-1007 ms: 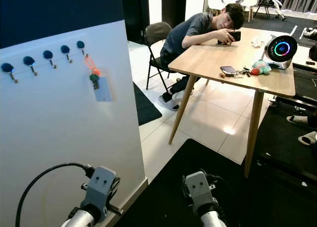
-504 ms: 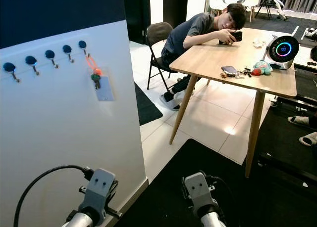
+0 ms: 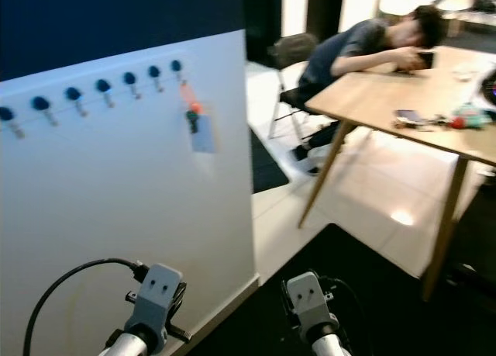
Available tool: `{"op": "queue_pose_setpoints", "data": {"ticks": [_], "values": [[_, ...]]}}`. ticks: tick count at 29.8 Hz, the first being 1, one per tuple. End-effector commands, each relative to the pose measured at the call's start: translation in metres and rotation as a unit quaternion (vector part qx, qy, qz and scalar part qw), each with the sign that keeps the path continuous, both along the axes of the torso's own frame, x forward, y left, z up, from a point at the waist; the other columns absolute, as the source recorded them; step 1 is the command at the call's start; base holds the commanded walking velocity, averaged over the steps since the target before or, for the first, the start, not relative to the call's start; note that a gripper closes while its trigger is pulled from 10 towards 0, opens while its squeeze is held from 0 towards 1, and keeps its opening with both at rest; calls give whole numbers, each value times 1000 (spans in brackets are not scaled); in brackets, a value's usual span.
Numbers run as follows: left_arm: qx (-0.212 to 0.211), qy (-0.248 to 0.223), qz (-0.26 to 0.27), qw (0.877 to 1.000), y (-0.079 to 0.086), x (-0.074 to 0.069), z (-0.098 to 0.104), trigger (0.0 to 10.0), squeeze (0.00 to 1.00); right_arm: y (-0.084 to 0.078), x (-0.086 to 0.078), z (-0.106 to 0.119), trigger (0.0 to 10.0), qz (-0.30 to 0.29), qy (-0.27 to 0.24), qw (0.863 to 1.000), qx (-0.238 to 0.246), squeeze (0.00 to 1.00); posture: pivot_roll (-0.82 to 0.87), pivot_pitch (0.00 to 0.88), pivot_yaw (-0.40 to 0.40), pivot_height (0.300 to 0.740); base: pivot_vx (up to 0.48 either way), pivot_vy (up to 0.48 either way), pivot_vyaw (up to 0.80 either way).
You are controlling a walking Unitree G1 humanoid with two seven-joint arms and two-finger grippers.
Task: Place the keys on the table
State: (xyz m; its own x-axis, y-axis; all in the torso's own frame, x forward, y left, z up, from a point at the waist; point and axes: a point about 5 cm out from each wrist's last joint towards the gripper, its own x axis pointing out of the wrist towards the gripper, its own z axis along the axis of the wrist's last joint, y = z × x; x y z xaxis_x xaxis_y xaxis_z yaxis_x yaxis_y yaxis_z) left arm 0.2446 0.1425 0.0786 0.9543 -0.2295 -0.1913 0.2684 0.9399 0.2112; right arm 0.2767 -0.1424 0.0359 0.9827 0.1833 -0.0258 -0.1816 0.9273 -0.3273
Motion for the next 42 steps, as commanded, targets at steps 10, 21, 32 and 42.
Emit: {"op": "queue_pose_setpoints", "data": {"ticks": [10, 21, 32, 42], "values": [[6, 10, -1, 1000, -1, -1, -3, 10000, 0, 3, -5, -6, 10000, 5, 15, 1000, 1, 0, 123, 127, 30, 740, 0, 0, 800], [7, 10, -3, 1000, -2, 1, -2, 10000, 0, 4, -5, -6, 10000, 4, 16, 1000, 2, 0, 123, 127, 33, 740, 0, 0, 800], [7, 10, -3, 1000, -3, 1, -2, 10000, 0, 5, -5, -5, 10000, 6, 15, 1000, 2, 0, 122, 127, 32, 740, 0, 0, 800], [5, 8, -4, 1000, -4, 4, -1, 10000, 0, 6, -5, -4, 10000, 5, 14, 1000, 1, 0, 122, 129, 32, 740, 0, 0, 800]]}}
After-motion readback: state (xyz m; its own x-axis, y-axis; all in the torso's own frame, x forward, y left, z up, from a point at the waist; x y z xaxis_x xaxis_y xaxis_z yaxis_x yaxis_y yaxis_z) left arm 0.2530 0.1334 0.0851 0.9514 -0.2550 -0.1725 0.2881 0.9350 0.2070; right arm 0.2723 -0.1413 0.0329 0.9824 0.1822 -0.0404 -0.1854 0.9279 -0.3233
